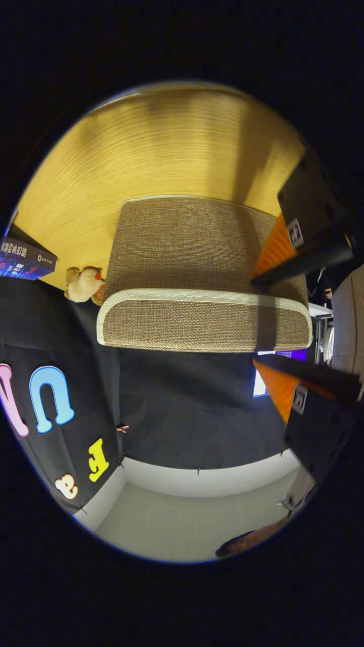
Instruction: Open the storage box then place both shoes into the box .Put the left shoe in first, then the right shoe, with the right side of both shoes facing outward in a uniform manner.
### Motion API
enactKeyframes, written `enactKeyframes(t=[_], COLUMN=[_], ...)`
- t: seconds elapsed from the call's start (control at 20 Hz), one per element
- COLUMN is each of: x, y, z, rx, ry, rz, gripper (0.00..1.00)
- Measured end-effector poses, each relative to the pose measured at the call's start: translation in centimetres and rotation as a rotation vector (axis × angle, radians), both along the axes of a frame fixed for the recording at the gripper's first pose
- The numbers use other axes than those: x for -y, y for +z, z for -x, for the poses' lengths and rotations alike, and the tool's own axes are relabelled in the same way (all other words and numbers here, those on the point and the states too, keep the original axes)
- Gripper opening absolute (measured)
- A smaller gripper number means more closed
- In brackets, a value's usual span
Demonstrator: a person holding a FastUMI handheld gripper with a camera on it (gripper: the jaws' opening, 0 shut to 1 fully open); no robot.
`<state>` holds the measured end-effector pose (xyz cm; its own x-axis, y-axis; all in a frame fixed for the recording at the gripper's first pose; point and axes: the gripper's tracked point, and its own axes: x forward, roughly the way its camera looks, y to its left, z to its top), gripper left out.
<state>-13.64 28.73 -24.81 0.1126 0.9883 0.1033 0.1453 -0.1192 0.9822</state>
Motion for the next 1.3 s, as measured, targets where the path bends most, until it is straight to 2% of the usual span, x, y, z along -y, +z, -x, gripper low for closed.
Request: enactKeyframes(t=[0.1, 0.25, 0.3, 0.6, 0.9, 1.1, 1.3], x=[0.6, 1.1, 1.6, 0.5, -2.5, -7.3, -12.4], y=[0.0, 1.7, 3.2, 10.1, 17.7, 21.3, 22.8], z=[0.3, 0.6, 0.5, -0.8, -2.5, -3.7, -4.2], rx=[0.019, 0.023, 0.031, 0.165, 0.273, 0.385, 0.421], ry=[0.010, 0.006, -0.002, -0.043, -0.042, -0.022, 0.007], rz=[-0.004, -0.029, -0.061, -0.080, -0.111, -0.076, -0.046], gripper=[0.60, 0.12, 0.08, 0.09, 0.11, 0.09, 0.10])
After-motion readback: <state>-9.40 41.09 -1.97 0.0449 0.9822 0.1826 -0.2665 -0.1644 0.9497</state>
